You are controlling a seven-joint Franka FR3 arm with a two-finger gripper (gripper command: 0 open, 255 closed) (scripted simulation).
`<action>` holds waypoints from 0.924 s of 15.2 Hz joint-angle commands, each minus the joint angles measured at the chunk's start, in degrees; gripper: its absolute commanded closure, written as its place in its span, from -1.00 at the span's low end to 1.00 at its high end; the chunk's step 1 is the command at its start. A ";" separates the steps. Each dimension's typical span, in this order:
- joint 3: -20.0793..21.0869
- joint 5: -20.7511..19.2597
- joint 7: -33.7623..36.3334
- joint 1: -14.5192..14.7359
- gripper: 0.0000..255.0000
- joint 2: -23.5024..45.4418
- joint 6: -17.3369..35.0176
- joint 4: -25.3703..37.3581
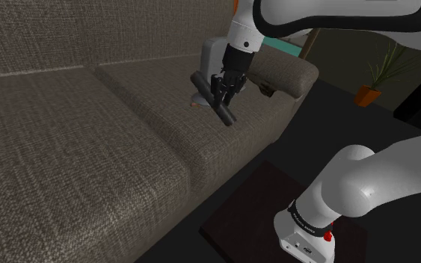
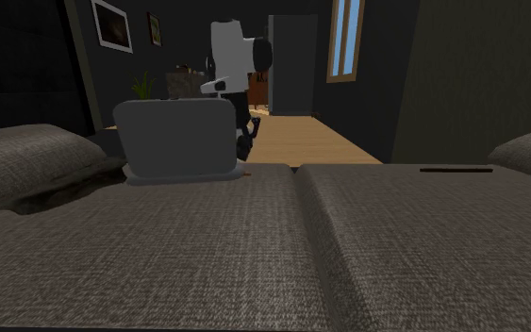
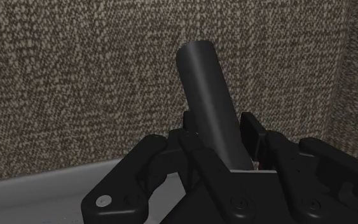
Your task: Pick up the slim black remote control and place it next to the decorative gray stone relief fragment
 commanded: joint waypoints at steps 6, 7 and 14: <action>0.37 0.28 -0.24 0.04 1.00 0.47 3.49 -3.65; 0.38 0.28 -0.25 0.03 1.00 0.47 3.49 -3.65; 0.43 0.30 -0.26 -0.04 -1.00 0.48 3.39 -3.54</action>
